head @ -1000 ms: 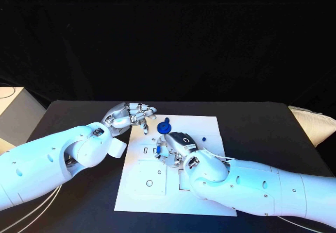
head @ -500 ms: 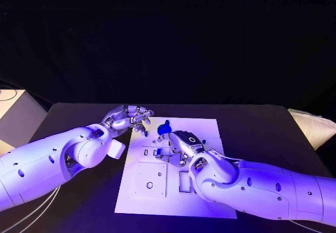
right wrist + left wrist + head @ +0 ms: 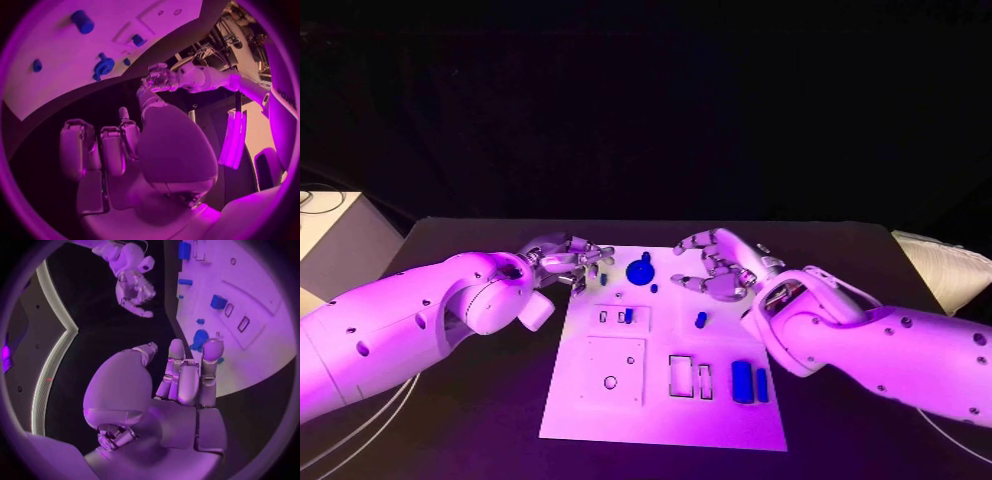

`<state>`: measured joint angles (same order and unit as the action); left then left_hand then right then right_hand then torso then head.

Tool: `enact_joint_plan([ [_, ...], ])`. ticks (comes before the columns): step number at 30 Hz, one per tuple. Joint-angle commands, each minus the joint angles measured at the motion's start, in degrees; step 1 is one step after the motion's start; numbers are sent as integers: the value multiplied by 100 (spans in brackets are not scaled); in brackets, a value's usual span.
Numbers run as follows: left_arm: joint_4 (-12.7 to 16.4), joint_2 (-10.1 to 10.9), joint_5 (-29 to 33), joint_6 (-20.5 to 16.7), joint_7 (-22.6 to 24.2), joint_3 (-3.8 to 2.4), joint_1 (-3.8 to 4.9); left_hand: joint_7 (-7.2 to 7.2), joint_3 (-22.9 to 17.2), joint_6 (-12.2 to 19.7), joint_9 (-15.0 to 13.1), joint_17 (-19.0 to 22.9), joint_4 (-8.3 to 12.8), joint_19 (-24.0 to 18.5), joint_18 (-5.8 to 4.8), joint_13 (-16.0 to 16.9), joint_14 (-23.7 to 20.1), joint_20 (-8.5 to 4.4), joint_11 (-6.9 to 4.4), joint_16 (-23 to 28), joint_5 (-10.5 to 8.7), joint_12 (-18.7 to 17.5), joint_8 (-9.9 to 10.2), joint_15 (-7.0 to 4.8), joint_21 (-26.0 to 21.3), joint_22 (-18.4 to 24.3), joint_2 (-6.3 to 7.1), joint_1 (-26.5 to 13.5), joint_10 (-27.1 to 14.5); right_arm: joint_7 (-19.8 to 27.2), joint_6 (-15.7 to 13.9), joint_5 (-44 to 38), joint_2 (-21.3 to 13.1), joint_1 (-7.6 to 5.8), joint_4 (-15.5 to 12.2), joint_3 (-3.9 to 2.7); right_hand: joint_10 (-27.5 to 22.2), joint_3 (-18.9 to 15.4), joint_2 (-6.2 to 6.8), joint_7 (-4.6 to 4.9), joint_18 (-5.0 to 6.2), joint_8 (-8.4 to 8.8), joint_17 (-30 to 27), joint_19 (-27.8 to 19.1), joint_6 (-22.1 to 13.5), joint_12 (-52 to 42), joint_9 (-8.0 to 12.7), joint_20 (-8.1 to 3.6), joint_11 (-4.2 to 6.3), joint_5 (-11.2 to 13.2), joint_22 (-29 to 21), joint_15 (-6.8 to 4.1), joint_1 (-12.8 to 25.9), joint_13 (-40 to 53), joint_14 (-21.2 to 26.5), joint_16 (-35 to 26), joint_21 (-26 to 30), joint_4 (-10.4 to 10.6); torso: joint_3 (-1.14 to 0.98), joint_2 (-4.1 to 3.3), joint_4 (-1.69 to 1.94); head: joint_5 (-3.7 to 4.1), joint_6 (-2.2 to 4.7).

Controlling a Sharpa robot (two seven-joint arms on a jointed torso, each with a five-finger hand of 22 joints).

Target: Assemble the parts on the task board

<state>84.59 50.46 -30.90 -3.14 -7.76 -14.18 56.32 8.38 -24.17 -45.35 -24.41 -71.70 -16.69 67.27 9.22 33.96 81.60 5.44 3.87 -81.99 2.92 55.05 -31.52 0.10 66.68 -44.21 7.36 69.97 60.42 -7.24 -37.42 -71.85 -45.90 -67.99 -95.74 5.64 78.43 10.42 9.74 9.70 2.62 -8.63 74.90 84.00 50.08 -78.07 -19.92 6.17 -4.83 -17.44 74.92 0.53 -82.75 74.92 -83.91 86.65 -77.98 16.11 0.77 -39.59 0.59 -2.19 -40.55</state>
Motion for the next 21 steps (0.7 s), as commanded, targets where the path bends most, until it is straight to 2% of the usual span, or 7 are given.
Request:
enact_joint_plan([
  [1,-71,-163,-1385,1077,-1090,-13,40,-8,76,34,-57,-5,3,36,-78,6,31,13,-14,-33,-5,39,-82,-12,28,-18,23,-113,-21,677,235,1585,-151,-156,192,-23,-65,51,33,7,57,-21,831,50,18,55,2,-13,1,-108,522,-23,-9,366,-416,-35,112,9,-24,43,-19,-58,-13],
  [5,-161,-318,-1700,1472,-1466,-12,94,-99,156,-69,-298,-187,7,162,-118,16,124,-22,-85,-124,-2,145,-406,-68,204,-286,18,-215,11,807,280,2032,-244,-335,442,-38,-90,60,58,-1,81,-47,814,7,57,82,-7,-14,6,-102,439,-26,34,337,-411,-48,226,23,-44,51,-24,-89,-34],
  [7,-204,-392,-1807,1628,-1657,5,148,-188,213,-115,-583,-258,0,201,-132,8,165,-72,-161,-158,-2,187,-727,-131,277,-379,-36,-337,32,877,296,2157,-259,-407,584,-43,-146,70,60,-2,111,-51,764,-46,58,139,-9,-15,8,-106,344,-28,46,284,-397,-78,356,24,-64,44,-28,-107,-46],
  [8,-226,-431,-1857,1691,-1750,24,185,-256,251,-61,-858,-283,-13,204,-134,16,175,-116,-220,-166,7,212,-993,-184,305,-411,-68,-419,40,910,300,2213,-261,-440,660,-45,-156,74,62,-2,114,-52,748,-53,57,148,-9,-16,8,-106,331,-28,49,275,-392,-88,373,24,-72,44,-25,-112,-54],
  [10,-258,-491,-1927,1759,-1880,64,252,-288,272,-41,-1096,-308,-3,206,-141,25,187,-144,-261,-172,-9,235,-1218,-207,323,-432,-78,-448,53,945,301,2283,-263,-484,768,-47,-180,83,70,-2,125,-52,722,-75,48,172,-8,-17,8,-106,293,-29,61,253,-383,-106,428,24,-84,46,-9,-115,-73],
  [15,-301,-615,-2134,1741,-2214,204,456,-307,343,70,-1289,-263,-9,229,-151,-30,170,-168,-264,-147,-3,208,-1331,-228,354,-478,-21,-534,24,986,303,2364,-265,-566,953,-50,-196,92,73,-1,132,-50,701,-88,39,188,-7,-17,8,-109,268,-29,66,237,-377,-120,463,22,-101,51,16,-136,-126],
  [21,-290,-664,-2429,1724,-2477,264,559,-286,413,159,-1362,-465,-15,334,-188,20,264,-169,-246,-236,-4,250,-1317,-216,466,-680,-13,-659,33,948,319,2341,-280,-607,1043,-51,-214,97,84,1,136,-48,674,-97,28,206,-6,-18,7,-111,250,-29,81,219,-368,-138,489,23,-106,46,8,-135,-159],
])
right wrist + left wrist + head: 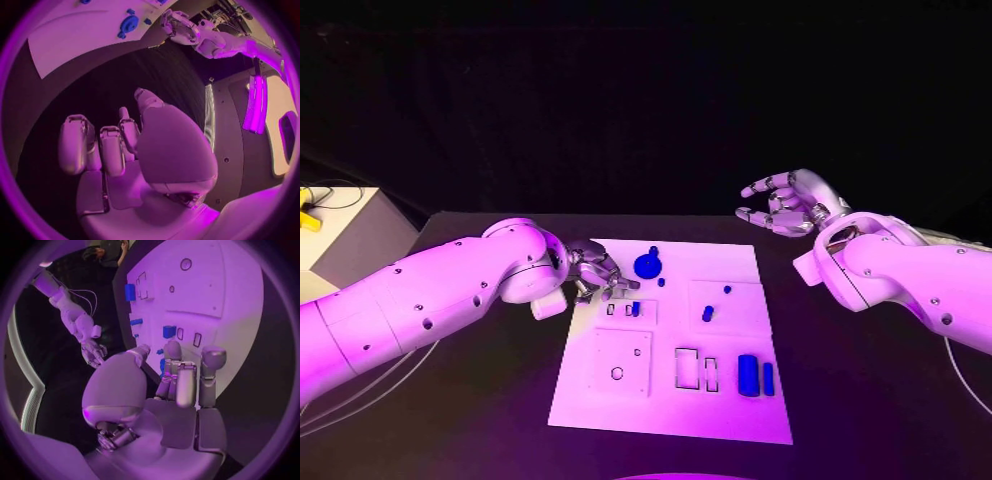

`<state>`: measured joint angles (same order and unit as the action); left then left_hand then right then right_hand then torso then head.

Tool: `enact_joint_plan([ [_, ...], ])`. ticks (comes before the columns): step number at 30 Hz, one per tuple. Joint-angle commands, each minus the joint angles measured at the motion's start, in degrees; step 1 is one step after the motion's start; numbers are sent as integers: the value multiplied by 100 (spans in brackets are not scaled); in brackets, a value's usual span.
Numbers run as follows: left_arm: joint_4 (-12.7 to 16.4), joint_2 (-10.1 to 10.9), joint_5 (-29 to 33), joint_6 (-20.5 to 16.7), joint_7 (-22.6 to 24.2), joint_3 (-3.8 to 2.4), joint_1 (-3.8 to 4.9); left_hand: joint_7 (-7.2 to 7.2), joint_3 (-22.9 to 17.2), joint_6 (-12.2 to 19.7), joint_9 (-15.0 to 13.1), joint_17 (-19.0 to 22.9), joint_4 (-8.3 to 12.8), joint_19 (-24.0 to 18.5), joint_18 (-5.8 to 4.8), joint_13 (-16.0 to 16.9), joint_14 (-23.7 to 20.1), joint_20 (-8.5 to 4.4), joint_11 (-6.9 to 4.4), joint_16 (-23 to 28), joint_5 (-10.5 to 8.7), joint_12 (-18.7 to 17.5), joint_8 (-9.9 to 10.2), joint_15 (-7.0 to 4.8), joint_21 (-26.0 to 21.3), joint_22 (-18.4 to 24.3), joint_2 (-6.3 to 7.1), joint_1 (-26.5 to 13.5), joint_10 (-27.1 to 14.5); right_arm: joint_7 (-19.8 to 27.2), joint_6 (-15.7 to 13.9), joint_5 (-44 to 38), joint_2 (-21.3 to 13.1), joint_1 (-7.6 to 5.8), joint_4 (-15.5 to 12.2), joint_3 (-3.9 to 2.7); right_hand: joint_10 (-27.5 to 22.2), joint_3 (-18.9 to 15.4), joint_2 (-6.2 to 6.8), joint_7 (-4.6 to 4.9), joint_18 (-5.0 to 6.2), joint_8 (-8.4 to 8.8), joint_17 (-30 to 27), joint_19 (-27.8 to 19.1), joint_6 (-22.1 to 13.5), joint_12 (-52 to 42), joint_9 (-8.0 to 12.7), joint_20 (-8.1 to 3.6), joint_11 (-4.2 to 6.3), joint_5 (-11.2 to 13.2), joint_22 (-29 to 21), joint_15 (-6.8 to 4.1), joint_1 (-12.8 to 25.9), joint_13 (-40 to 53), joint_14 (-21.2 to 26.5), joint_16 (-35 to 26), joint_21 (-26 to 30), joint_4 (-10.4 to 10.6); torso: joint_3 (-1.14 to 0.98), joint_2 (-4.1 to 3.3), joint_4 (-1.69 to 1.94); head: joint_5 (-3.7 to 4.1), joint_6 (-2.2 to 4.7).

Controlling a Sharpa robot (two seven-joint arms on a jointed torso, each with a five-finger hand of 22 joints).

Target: Assemble the parts on the task board

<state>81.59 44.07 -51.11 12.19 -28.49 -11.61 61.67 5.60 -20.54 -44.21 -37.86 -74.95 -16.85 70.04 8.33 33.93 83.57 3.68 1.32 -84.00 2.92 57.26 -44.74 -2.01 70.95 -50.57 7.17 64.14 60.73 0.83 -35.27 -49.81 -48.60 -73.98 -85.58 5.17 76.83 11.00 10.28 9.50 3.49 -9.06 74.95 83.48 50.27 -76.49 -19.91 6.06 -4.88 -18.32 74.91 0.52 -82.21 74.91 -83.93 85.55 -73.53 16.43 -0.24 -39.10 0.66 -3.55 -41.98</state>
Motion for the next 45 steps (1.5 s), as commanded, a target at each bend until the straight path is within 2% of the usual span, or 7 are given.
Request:
enact_joint_plan([
  [1,10,-46,-494,237,-469,17,37,-7,60,51,-25,-142,0,62,-100,22,68,7,10,-37,-3,31,5,-4,45,-53,8,-92,-1,126,109,129,-16,-14,51,-4,-53,39,31,20,48,-4,670,-44,9,48,-6,-7,12,-23,251,-28,27,220,-366,-28,44,-8,1,-1,1,1,-26],
  [6,7,-129,-666,428,-642,56,72,10,47,111,-75,-18,-2,1,-84,-29,4,15,27,18,3,-2,29,12,6,36,-101,-185,-81,67,123,81,-32,-22,106,-4,-64,41,39,21,55,-2,654,-57,-2,58,-5,-8,11,-24,227,-28,38,209,-361,-39,78,-7,7,-2,4,0,-54],
  [9,-5,-171,-713,516,-730,84,89,23,79,140,-101,-1,-4,-14,-84,-29,-11,25,40,29,-1,-1,43,23,1,42,-78,-266,-108,31,132,39,-31,-24,126,-3,-66,42,45,22,56,0,651,-60,-9,60,-4,-8,10,-28,221,-27,45,206,-360,-43,88,-7,7,-7,-12,-7,-52],
  [17,-56,-264,-670,575,-776,135,117,30,112,158,-119,69,-2,-49,-74,-30,-47,32,47,62,0,-1,52,29,-26,95,-55,-317,-128,-61,152,-35,-14,-25,143,-3,-89,61,45,26,66,3,612,-76,-38,81,-2,-7,7,52,175,-26,76,179,-348,-73,154,-8,8,-20,-1,11,-58],
  [25,-61,-337,-611,627,-757,155,134,33,110,167,-123,70,0,-58,-72,-30,-50,35,50,64,0,-2,58,32,-32,106,-64,-319,-138,-116,175,-92,35,-24,166,-2,-95,62,46,27,70,4,603,-83,-41,87,-2,-7,6,55,163,-25,76,173,-346,-78,171,-9,4,-32,-11,-4,-18],
  [30,-71,-367,-586,649,-734,170,137,33,108,169,-126,73,0,-56,-73,-30,-52,36,51,65,1,-2,59,33,-29,99,-71,-320,-141,-143,186,-141,43,-23,146,-2,-90,65,45,28,67,7,625,-78,-49,80,0,-7,5,62,169,-25,81,179,-352,-67,163,-7,5,-33,-14,14,-59],
  [45,-64,-417,-547,626,-665,178,138,37,88,182,-140,78,11,-66,-73,-29,-59,44,54,70,1,1,66,38,-32,103,-95,-291,-158,-218,209,-194,78,-15,158,-1,-90,65,45,28,67,7,625,-78,-49,80,0,-7,5,62,169,-25,81,179,-352,-67,163,-7,1,-28,-9,30,-82],
])
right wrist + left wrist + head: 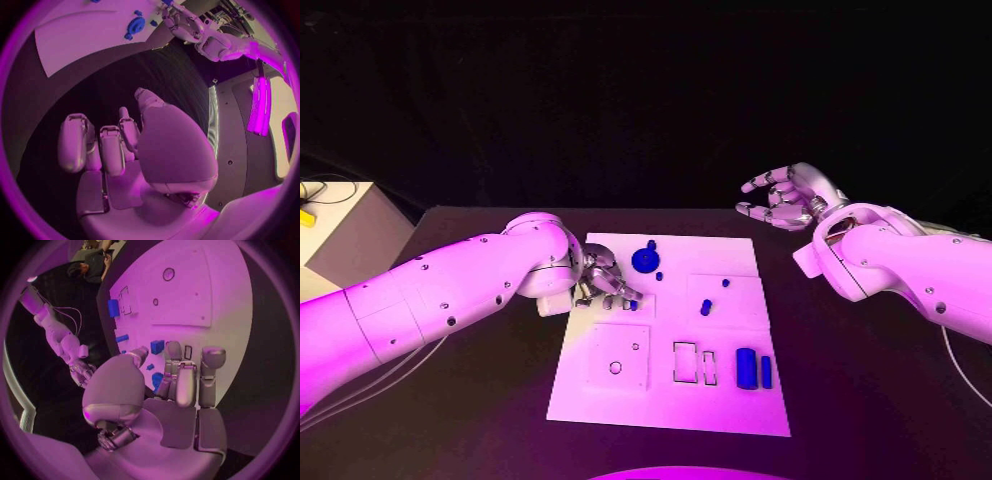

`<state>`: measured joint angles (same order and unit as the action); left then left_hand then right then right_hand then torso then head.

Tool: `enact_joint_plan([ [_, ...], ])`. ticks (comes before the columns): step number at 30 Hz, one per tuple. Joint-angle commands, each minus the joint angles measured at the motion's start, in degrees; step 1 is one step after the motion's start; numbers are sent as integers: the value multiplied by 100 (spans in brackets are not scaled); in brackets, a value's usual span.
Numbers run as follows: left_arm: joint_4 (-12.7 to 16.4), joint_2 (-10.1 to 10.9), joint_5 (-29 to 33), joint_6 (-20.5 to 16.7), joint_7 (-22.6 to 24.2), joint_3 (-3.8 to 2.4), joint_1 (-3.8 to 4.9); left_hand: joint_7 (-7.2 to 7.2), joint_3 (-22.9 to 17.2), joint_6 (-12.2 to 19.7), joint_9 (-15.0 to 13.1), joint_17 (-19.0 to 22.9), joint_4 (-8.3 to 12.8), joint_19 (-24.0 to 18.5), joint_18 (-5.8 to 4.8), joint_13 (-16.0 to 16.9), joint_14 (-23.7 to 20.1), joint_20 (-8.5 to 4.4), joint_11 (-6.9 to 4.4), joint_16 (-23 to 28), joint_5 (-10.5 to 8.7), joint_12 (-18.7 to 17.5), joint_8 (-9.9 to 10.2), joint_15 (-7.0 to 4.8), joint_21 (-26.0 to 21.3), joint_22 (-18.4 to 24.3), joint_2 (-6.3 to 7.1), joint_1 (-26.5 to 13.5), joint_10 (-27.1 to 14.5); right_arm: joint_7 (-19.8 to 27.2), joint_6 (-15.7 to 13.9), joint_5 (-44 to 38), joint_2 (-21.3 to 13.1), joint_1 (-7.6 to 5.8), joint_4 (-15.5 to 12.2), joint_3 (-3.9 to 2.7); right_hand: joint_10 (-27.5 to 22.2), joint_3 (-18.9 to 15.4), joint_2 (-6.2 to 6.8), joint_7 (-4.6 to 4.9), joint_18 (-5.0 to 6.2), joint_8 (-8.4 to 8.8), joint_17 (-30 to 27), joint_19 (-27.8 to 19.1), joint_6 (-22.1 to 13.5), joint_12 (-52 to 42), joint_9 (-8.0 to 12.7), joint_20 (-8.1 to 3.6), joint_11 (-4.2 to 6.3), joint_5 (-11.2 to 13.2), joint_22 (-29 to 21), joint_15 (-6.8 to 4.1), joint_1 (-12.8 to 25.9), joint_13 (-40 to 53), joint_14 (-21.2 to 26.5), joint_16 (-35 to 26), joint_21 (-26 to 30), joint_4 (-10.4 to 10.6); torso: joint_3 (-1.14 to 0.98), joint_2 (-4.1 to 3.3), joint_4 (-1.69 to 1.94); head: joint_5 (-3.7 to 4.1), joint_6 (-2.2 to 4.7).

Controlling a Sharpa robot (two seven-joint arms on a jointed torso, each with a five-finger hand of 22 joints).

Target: Assemble the parts on the task board

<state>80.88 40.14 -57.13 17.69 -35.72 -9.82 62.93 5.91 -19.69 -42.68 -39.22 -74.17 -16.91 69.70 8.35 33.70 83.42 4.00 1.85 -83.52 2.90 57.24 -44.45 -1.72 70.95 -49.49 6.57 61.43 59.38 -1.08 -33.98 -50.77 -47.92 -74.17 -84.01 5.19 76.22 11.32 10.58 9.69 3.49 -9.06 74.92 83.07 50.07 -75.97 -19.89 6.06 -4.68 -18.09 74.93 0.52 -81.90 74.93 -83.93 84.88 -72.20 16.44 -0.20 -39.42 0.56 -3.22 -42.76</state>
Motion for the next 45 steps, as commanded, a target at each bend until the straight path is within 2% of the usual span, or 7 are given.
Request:
enact_joint_plan([
  [1,3,-31,55,75,62,-1,12,5,3,29,-5,0,18,-32,-74,-6,-45,12,1,22,3,2,37,8,-32,-5,-35,-20,-22,-30,81,-100,13,6,3,-2,-30,32,15,10,68,7,627,-37,-30,28,-2,-7,-16,39,167,-25,50,177,-352,0,30,-8,-1,6,1,-4,-4],
  [13,-97,-109,57,113,83,22,11,8,-18,39,-22,-24,24,-34,-75,-3,-37,19,4,12,2,11,41,11,-27,-14,-45,27,-34,-43,102,-109,29,16,15,-1,-35,35,14,11,68,8,629,-37,-37,32,-2,-6,-19,54,162,-24,61,172,-353,0,37,-5,-2,2,-6,-18,-23],
  [28,-192,-170,63,162,103,29,11,12,-49,45,-42,-49,28,-24,-79,1,-27,25,7,-1,3,23,46,15,-8,-45,-58,94,-45,-50,117,-113,48,22,14,-1,-35,35,14,11,68,8,629,-37,-37,32,-2,-6,-19,54,162,-24,61,172,-353,0,37,-5,-3,1,4,-12,-42],
  [33,-243,-207,65,183,116,44,9,13,-74,49,-57,-50,31,-26,-80,3,-28,29,8,-3,3,32,49,17,-3,-51,-66,146,-53,-52,126,-113,51,25,12,-1,-35,35,14,11,68,8,629,-37,-37,32,-2,-6,-19,54,162,-24,61,172,-353,0,37,-5,2,-8,-7,-2,-54],
  [36,-254,-214,65,150,118,53,8,14,-86,49,-64,-46,31,-28,-79,4,-31,30,9,-2,3,35,50,18,-3,-49,-74,167,-56,-54,128,-113,49,25,10,0,-35,35,14,11,68,8,629,-37,-37,32,-2,-6,-19,54,162,-24,61,172,-353,0,37,-5,-2,-5,-2,3,-62],
  [40,-254,-215,66,66,121,59,8,10,-210,42,-114,-42,40,-52,-73,7,-38,35,7,-1,5,58,48,19,-4,-34,-168,335,-81,-60,131,-114,49,26,10,0,-35,35,14,11,68,8,629,-37,-37,32,-2,-6,-19,54,162,-24,61,172,-353,0,37,-5,-1,-3,5,9,-68],
  [45,-243,-208,78,-8,142,61,8,-5,-406,44,-167,-47,50,-61,-72,5,-41,31,-7,-4,3,74,49,9,8,-44,-209,533,-106,-66,120,-127,52,28,11,0,-30,46,11,12,68,2,632,-33,-39,23,-3,-6,-18,62,156,-23,67,175,-355,-1,47,-9,3,0,4,16,-76],
])
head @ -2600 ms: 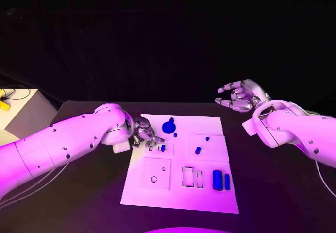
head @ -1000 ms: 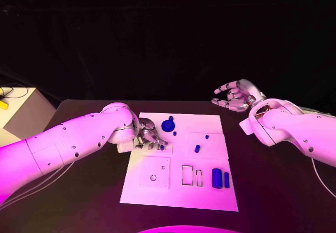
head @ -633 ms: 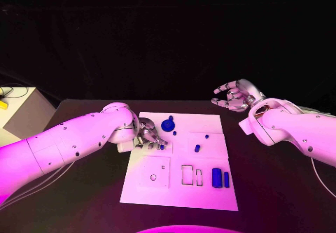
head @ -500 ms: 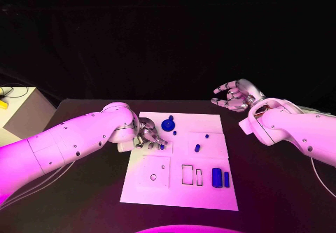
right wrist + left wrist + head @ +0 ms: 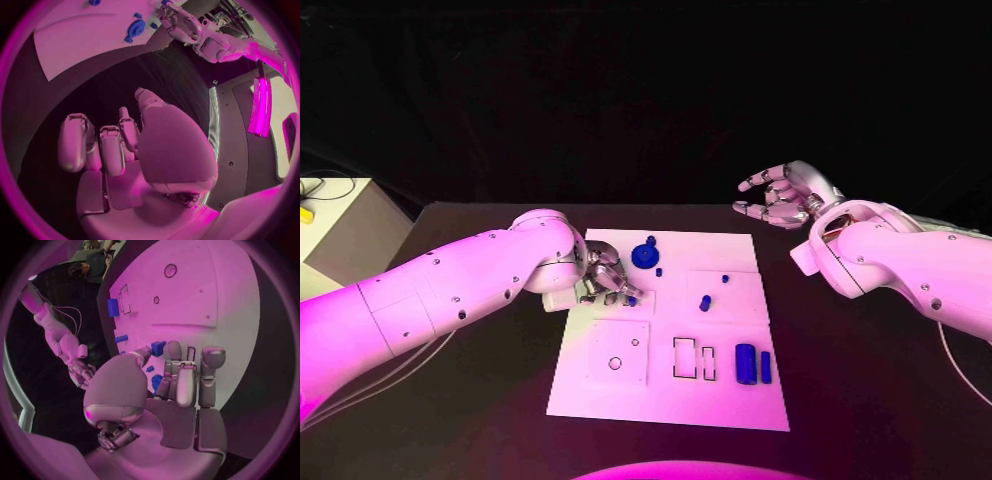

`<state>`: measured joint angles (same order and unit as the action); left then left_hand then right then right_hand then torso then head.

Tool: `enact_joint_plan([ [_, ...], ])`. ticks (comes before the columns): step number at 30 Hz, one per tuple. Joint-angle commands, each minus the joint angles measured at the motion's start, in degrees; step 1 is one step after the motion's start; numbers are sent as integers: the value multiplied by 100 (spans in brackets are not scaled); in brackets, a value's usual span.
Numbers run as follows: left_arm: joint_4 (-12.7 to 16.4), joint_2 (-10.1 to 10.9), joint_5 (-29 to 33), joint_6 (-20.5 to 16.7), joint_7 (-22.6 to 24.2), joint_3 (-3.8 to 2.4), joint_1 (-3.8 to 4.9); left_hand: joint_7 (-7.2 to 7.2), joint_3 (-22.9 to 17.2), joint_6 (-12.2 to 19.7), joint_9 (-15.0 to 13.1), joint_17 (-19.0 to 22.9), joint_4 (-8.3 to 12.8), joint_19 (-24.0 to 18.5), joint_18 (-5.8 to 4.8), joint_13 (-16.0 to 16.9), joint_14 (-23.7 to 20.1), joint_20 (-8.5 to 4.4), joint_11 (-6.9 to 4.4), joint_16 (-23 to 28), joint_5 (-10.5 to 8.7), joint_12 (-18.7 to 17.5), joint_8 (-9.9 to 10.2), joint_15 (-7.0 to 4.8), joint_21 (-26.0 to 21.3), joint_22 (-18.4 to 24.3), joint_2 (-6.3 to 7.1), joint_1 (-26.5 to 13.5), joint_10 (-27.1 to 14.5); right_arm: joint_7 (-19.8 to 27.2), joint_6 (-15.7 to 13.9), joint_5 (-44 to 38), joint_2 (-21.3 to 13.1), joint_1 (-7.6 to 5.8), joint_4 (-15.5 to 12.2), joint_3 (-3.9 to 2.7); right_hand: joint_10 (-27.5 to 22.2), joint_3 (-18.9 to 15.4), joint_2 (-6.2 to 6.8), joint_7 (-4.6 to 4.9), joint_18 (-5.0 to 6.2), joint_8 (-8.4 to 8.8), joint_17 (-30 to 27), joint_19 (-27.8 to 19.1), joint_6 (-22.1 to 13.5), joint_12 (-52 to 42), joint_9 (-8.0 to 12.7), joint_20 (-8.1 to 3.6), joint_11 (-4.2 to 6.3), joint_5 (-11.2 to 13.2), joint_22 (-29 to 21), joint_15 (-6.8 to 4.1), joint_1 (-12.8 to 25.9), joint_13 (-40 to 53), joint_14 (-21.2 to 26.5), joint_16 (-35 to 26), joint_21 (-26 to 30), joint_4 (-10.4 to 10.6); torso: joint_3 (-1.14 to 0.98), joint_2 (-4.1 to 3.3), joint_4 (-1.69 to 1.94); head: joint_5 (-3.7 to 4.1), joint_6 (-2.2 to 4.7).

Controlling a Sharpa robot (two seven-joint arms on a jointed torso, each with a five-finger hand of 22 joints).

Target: Assemble the parts on the task board

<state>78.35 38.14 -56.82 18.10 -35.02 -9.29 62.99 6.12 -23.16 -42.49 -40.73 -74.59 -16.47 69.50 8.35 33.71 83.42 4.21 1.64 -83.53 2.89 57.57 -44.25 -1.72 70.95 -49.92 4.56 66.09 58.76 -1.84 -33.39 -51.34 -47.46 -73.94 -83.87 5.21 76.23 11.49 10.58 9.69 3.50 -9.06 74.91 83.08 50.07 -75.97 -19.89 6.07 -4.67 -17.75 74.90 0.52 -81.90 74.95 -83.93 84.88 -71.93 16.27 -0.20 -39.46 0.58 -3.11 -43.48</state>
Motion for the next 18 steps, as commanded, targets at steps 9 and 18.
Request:
enact_joint_plan([
  [9,34,-5,176,-39,185,8,-1,-80,-650,22,-193,-10,97,-71,-70,-23,-46,-17,-34,-6,4,56,-68,-31,19,3,107,495,-84,-3,89,-81,28,18,15,-1,-26,31,11,11,65,0,637,-28,-38,20,-5,-6,-18,25,167,-23,69,176,-356,1,10,7,-3,7,5,-5,-10],
  [18,31,7,207,95,197,8,-1,-98,-1446,32,-271,-62,333,-68,-73,-77,-27,-34,-57,-29,5,23,-40,-59,52,-39,172,734,-70,-12,108,-82,34,28,18,1,-26,31,11,11,65,0,637,-28,-38,20,-5,-6,-18,25,167,-23,69,176,-356,1,10,7,-6,2,3,-15,-8],
])
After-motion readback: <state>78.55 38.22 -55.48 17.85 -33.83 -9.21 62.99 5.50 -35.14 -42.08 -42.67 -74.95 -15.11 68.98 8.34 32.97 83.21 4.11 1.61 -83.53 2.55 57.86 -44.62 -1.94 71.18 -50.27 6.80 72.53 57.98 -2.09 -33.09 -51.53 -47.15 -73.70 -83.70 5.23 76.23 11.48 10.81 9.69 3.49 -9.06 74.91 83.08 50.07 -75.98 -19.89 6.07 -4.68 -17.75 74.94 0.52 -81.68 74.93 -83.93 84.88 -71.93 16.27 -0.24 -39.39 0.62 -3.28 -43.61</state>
